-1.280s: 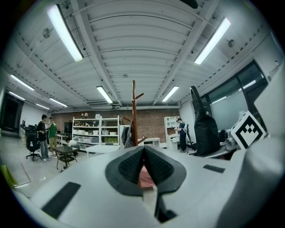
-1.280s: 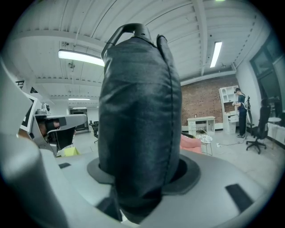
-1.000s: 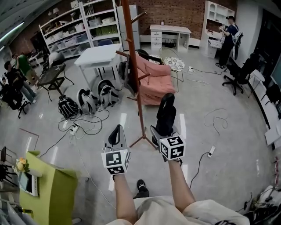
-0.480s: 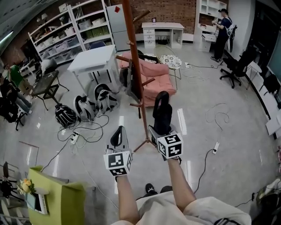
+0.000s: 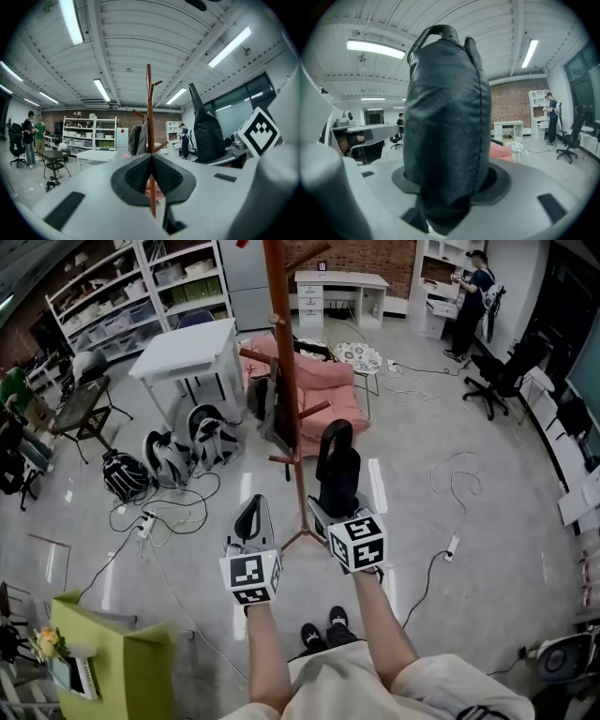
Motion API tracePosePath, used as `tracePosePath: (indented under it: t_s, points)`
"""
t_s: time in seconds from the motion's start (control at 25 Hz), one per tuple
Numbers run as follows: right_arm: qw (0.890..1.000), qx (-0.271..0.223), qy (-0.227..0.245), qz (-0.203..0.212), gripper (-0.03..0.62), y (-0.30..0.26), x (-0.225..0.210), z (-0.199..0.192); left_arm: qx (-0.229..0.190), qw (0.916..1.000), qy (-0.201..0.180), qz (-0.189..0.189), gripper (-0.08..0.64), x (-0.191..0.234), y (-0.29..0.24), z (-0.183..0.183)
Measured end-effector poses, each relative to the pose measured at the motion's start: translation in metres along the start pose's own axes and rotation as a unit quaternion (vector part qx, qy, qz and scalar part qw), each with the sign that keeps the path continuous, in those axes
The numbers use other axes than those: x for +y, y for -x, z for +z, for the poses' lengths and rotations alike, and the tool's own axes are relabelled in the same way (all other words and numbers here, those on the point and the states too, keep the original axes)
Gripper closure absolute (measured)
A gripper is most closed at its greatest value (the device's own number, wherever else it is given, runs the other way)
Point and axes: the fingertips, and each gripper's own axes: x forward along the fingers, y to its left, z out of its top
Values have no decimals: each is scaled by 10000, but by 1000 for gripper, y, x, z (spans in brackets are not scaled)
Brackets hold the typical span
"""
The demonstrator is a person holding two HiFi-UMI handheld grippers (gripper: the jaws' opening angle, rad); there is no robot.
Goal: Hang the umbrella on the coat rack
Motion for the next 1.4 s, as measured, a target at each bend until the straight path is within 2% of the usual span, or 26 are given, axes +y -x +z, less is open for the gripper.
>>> tracePosePath:
  t_s: [0.16, 0.32, 0.68, 1.08, 1.4]
  points:
    - [9999, -50, -69, 68, 347, -6, -7, 16, -131, 9998, 166, -69, 552, -5, -14, 12]
    - [10000, -92, 1, 34, 347, -12, -14, 29, -67, 9999, 35, -133, 552, -10, -29, 18]
    - [9997, -228, 34, 73, 347, -29, -24, 55, -274, 9996, -108, 8, 552, -1, -49, 43]
    - [9977, -306, 576, 183, 345, -49, -22, 107, -403, 9987, -296, 14, 552, 3, -59, 65]
    - [9966, -337, 730, 189, 345, -64, -17, 138, -576, 9973, -453, -50, 552, 4, -79, 97]
